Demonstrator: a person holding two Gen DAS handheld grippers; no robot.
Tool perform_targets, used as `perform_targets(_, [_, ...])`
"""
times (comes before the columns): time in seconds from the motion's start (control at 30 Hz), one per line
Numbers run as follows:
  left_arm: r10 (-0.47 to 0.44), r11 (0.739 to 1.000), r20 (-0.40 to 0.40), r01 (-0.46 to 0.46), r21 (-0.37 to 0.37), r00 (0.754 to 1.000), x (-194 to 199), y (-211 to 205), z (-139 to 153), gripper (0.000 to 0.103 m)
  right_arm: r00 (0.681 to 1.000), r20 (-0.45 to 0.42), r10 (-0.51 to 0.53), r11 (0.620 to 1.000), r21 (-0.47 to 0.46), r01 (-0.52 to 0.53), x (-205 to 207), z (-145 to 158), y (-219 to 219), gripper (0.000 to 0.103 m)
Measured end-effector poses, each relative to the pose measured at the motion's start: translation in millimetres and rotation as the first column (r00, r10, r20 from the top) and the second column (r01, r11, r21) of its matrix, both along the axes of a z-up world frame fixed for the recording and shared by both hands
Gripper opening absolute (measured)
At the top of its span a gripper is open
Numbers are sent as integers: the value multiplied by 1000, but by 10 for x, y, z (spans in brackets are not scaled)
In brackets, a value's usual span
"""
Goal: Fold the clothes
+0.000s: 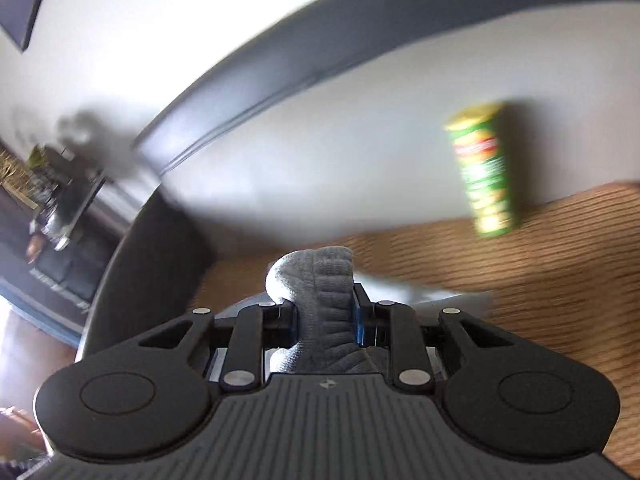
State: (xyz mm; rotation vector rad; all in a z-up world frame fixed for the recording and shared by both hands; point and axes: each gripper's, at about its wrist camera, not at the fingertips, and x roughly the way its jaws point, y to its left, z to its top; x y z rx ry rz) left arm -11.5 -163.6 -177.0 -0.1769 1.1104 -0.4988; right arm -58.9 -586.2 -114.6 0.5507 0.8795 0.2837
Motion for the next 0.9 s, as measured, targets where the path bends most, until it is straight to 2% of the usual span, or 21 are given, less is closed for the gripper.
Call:
perform_targets(0.1, [80,997,-14,-80,23,997,80,571,-103,77,997,-31,70,997,40,-69,364,-277,778,27])
perform_targets(0.13, [101,994,-20,-100,32,995,102,746,-152,77,995,-42,95,995,28,-94,481,-380,1030,28])
perform_targets(0.23, [125,990,-52,-122,69,991,185,1101,-367,77,983,-97,156,982,-89,-165,689,-776,1740,38])
perform_targets(0.27, [137,989,-65,-132,72,988,206,1207,-412,76,981,-114,156,980,-109,-168,701,-860,1846,38])
perform_targets(0.4, [184,982,-95,-179,62,978,266,1539,-481,77,985,-149,83,989,-107,-100,553,-962,1780,40])
perform_targets(0.43, [196,980,-106,-192,51,975,283,1592,-487,77,989,-134,64,992,-98,-78,491,-913,1692,46])
perform_targets(0.47, [199,980,-112,-195,45,974,310,1580,-491,77,990,-123,70,989,-119,-85,450,-870,1654,56])
perform_targets(0.5, [202,979,-117,-198,40,972,337,1562,-496,76,989,-114,92,981,-159,-109,425,-833,1662,61])
perform_targets(0.53, [189,982,-117,-187,32,975,371,1505,-484,76,988,-107,113,971,-200,-133,400,-797,1670,65])
perform_targets(0.6, [149,989,-114,-148,13,982,433,1378,-450,76,979,-99,177,940,-277,-198,454,-757,1790,65])
perform_targets(0.67, [90,996,-104,-90,10,990,469,1257,-402,77,965,-66,254,897,-358,-260,534,-698,1989,65])
perform_targets(0.73, [52,999,-106,-52,3,993,494,1201,-367,77,954,-22,300,855,-437,-279,565,-565,2138,65])
perform_targets(0.83, [96,995,-137,-100,-21,986,496,1296,-354,78,934,73,350,836,-475,-276,443,-298,2169,69])
perform_targets(0.87, [115,993,-142,-118,-9,983,504,1323,-376,78,917,82,390,809,-506,-299,366,-256,2178,73])
perform_targets(0.9, [134,991,-147,-135,6,980,513,1349,-401,78,890,77,449,757,-562,-333,279,-250,2228,75])
